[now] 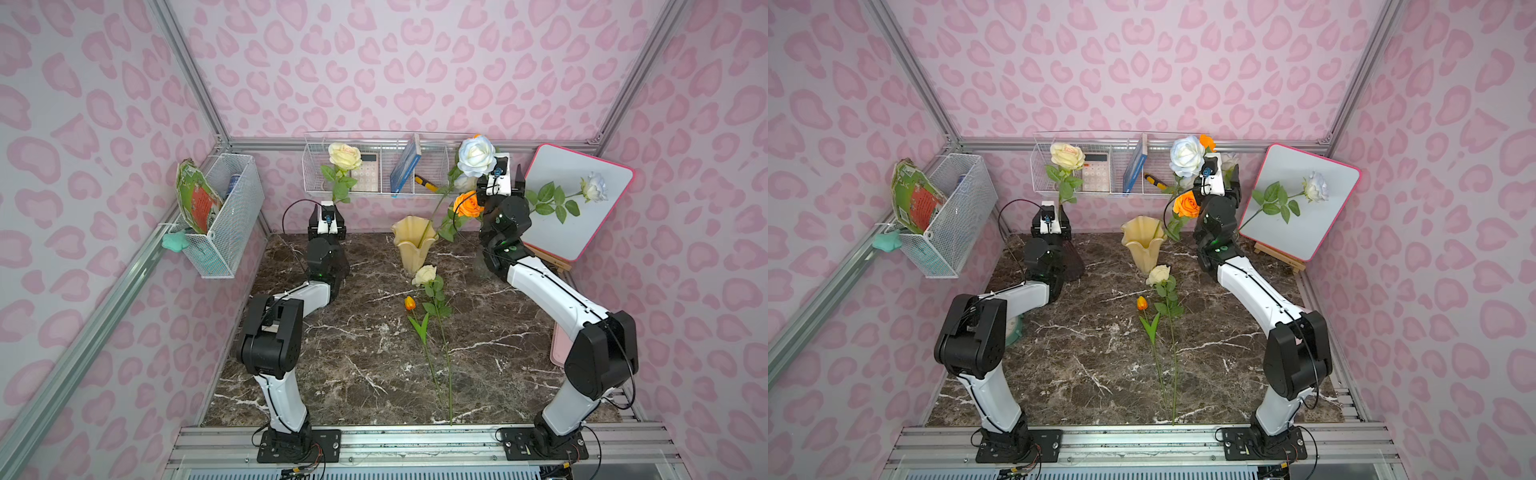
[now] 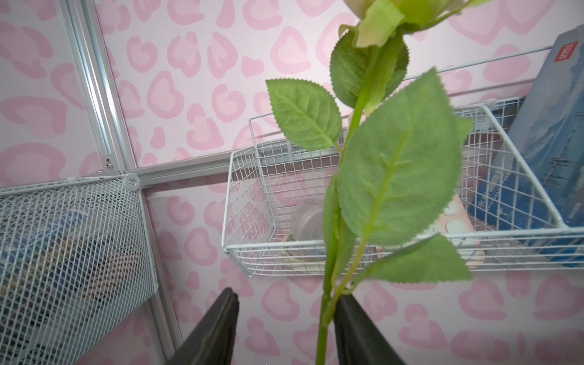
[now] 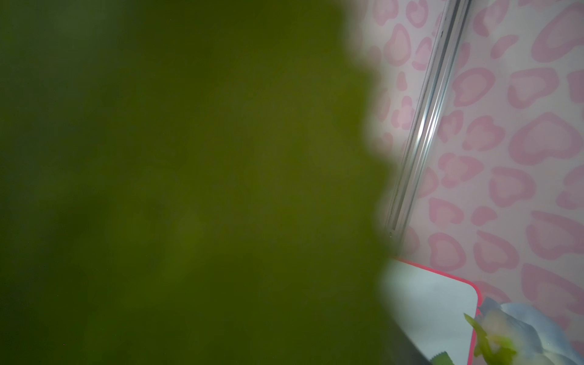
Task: Arrange the flowers in different vases according to their colors
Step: Insert the flower into the vase.
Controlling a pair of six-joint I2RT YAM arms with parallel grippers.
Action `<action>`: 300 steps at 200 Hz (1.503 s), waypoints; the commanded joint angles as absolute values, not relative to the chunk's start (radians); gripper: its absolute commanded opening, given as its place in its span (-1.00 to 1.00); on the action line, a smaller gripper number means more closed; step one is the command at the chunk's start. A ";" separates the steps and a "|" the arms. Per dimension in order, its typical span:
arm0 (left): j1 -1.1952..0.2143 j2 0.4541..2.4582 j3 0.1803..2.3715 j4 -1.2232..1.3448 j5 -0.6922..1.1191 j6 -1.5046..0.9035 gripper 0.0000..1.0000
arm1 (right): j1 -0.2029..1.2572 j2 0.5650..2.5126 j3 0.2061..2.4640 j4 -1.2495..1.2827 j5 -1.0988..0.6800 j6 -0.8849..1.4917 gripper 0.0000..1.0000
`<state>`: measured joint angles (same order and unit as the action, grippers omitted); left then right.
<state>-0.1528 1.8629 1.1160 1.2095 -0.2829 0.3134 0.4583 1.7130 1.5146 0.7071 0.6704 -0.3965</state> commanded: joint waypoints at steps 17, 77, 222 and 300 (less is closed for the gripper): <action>-0.152 1.834 1.114 1.156 -0.265 0.295 0.06 | 0.465 1.689 1.532 0.656 0.751 -0.373 0.67; -0.153 1.785 1.109 1.042 -0.241 0.258 0.05 | 0.474 1.680 1.646 0.255 0.865 -0.244 0.85; -0.154 1.689 1.082 0.864 -0.236 0.218 0.04 | 0.352 1.536 1.484 -0.215 0.598 0.332 0.90; -0.154 1.657 1.064 0.819 -0.241 0.206 0.03 | 0.317 1.453 1.297 -0.233 0.436 0.398 0.92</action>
<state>-0.1535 1.6707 1.0706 0.8299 -0.2314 0.2123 0.3248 1.4727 1.3190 -0.2131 0.5056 0.3630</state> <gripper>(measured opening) 0.518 0.962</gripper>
